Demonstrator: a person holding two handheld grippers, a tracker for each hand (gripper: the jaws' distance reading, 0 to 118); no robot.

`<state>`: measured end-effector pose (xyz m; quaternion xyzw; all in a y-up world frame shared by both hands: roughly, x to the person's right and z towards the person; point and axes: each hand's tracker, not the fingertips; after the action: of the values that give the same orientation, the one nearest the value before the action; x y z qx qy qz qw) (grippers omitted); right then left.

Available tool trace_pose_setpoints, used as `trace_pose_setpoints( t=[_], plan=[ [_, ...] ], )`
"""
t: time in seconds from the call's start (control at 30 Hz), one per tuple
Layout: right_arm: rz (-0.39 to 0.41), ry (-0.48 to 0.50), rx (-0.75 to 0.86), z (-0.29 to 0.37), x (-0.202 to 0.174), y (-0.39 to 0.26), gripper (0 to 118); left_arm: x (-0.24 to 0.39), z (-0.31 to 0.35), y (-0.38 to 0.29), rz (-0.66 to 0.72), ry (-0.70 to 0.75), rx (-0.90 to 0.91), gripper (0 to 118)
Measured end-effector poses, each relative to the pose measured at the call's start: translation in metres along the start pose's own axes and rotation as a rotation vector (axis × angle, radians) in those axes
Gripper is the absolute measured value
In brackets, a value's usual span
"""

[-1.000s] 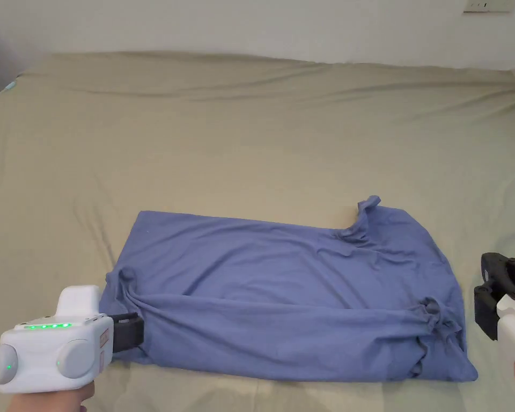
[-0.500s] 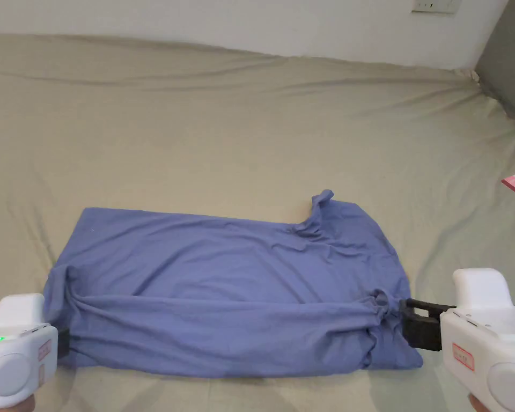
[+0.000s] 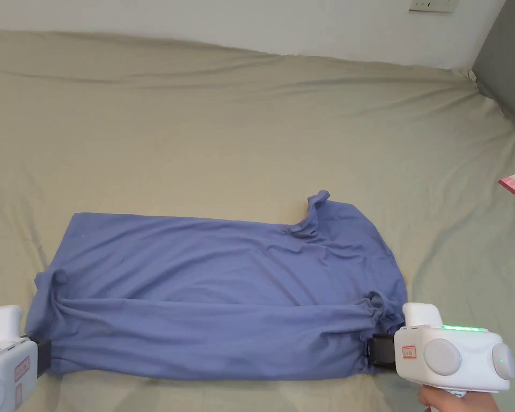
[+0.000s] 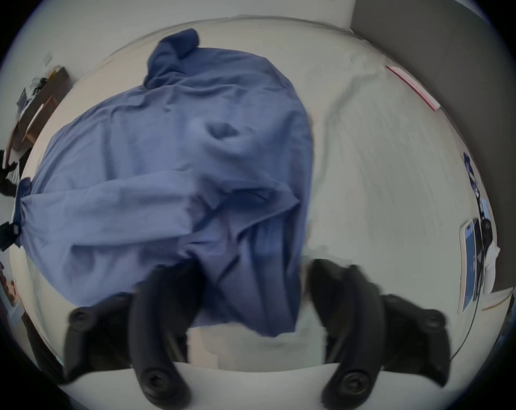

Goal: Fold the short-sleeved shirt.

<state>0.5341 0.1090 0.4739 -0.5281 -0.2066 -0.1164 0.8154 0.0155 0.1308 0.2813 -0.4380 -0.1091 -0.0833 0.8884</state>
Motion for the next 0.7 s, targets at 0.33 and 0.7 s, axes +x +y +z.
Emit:
trace_pose_setpoints(
  t=[0.33, 0.7],
  plan=[
    [0.042, 0.069, 0.093, 0.070, -0.022, 0.011, 10, -0.002, 0.048, 0.018, -0.030, -0.013, 0.080, 7],
    [0.020, 0.107, 0.000, 0.148, 0.002, -0.048, 10, -0.027, 0.095, -0.033, -0.111, -0.007, -0.005, 7]
  ],
)
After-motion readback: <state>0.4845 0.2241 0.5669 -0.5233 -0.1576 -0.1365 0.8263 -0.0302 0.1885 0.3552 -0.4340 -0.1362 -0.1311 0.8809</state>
